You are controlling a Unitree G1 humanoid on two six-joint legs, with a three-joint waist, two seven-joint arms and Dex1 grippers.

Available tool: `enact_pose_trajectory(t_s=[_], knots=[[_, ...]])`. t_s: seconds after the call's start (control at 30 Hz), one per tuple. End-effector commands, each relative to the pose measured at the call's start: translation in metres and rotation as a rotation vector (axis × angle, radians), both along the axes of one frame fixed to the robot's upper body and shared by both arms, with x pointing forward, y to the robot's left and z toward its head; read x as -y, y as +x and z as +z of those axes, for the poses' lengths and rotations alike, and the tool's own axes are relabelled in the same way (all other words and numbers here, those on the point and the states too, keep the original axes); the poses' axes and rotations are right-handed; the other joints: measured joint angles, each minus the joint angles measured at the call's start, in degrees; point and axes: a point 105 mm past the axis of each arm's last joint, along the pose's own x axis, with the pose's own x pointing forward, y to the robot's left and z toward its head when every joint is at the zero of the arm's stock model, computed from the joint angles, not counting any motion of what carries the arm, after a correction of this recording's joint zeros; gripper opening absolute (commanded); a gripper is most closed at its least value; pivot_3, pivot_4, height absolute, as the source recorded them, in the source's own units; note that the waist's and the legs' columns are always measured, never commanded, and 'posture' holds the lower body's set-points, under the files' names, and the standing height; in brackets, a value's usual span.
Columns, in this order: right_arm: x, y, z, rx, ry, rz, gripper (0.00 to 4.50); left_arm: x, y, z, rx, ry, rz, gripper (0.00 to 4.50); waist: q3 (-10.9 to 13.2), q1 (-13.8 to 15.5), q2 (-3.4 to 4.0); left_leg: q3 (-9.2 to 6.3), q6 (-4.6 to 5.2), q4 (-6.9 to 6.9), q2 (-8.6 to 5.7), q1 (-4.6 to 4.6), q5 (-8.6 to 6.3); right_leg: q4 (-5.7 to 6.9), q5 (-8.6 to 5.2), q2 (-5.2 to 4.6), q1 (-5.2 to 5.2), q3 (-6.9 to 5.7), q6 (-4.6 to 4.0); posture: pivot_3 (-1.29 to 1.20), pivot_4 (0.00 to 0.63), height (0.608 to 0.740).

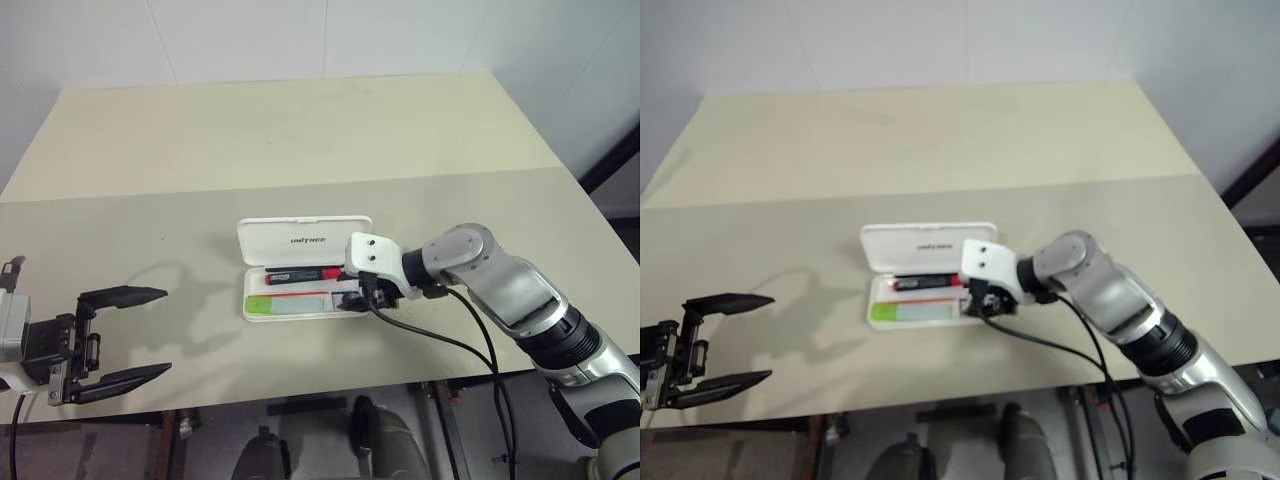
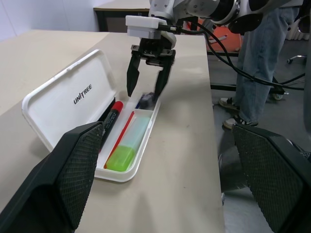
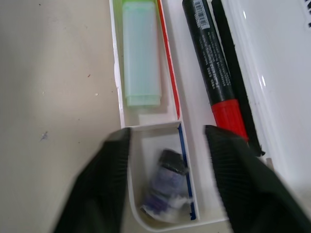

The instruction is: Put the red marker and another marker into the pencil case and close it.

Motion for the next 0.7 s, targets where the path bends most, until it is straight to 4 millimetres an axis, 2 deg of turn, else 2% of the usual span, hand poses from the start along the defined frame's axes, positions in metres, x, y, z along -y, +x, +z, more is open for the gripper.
enact_pose_trajectory(t_s=[0.03, 0.1, 0.33, 0.53, 0.7], knots=[[-0.003, -0.006, 0.007, 0.018, 0.005, 0.028, 3.84, 0.000, 0.001, 0.005, 0.038, -0.001, 0.002, 4.50, 0.00, 0.02, 0.00, 0.00, 0.00, 0.00, 0.00, 0.00, 0.00, 0.00, 0.00, 0.00, 0.00, 0.00, 0.00, 0.00, 0.150, 0.740], [-0.003, -0.006, 0.008, 0.018, 0.007, 0.026, 4.49, 0.001, 0.003, 0.005, 0.040, -0.002, 0.001, 4.50, 0.00, 0.05, 0.00, -0.01, 0.00, 0.01, 0.00, 0.01, 0.00, 0.00, 0.00, 0.00, 0.00, 0.00, 0.00, 0.00, 0.150, 0.740], [0.009, -0.008, 0.029, 0.002, 0.086, 0.003, 4.49, 0.007, 0.014, 0.015, 0.091, -0.051, 0.028, 4.50, 0.00, 0.17, 0.00, -0.01, 0.00, 0.03, 0.00, 0.01, 0.00, 0.01, 0.00, 0.00, 0.00, 0.00, 0.00, 0.00, 0.150, 0.740], [0.035, -0.020, 0.051, -0.034, 0.182, -0.026, 4.49, 0.012, 0.033, 0.030, 0.134, -0.119, 0.094, 4.50, -0.03, 0.23, -0.05, -0.04, 0.00, 0.05, 0.00, 0.01, 0.00, 0.00, 0.01, 0.00, 0.00, -0.02, 0.01, 0.00, 0.150, 0.740], [0.062, -0.019, 0.052, 0.010, 0.176, -0.087, 4.49, 0.008, 0.050, 0.033, 0.123, -0.111, 0.117, 4.50, -0.04, 0.15, -0.07, 0.03, 0.00, 0.04, 0.00, 0.02, 0.00, 0.04, 0.01, 0.00, 0.05, 0.05, 0.01, 0.00, 0.150, 0.740]])
